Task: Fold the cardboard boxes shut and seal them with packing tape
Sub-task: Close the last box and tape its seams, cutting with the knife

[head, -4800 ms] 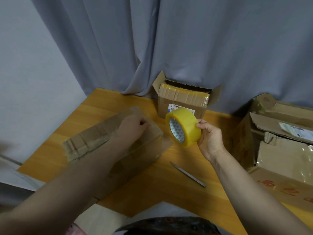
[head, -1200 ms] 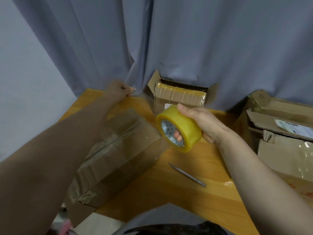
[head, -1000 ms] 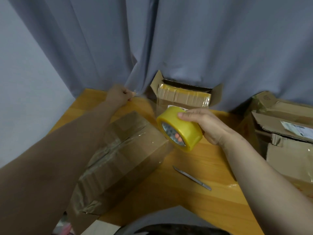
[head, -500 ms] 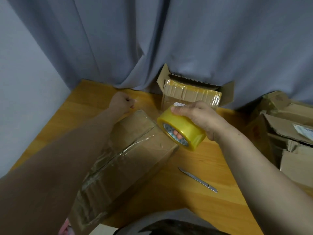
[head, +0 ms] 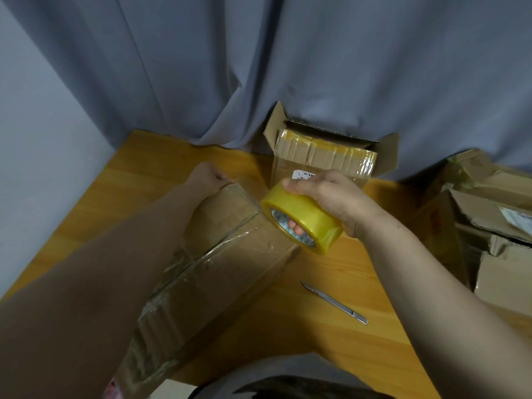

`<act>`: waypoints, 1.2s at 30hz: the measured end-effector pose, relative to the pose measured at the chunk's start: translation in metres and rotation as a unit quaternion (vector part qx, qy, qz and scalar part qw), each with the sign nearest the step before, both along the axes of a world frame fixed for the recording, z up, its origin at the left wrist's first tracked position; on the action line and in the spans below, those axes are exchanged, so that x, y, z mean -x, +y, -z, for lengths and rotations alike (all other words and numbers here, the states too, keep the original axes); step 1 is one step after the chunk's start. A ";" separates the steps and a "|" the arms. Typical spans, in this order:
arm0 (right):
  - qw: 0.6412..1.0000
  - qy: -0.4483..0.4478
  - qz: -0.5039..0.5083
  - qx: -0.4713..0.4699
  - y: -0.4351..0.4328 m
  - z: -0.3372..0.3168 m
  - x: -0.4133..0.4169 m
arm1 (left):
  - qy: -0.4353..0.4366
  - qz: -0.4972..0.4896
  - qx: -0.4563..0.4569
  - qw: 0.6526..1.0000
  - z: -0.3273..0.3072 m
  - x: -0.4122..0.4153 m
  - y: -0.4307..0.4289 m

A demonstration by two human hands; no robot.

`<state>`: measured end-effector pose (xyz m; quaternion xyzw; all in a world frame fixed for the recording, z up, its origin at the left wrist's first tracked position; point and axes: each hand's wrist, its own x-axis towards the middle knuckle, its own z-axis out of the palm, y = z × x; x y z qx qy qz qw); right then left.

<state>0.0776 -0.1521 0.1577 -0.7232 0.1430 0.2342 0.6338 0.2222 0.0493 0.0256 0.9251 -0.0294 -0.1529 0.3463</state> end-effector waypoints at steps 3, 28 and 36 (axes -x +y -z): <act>1.000 0.000 0.008 -0.007 0.001 0.004 0.000 | 0.023 -0.031 0.025 0.999 0.003 0.001 -0.002; 0.996 -0.088 0.003 -0.013 -0.016 0.021 0.029 | -0.125 0.008 -0.060 0.990 -0.011 0.056 -0.023; 0.991 -0.063 0.047 0.107 -0.041 0.037 0.060 | -0.105 0.014 -0.074 0.992 -0.014 0.059 -0.026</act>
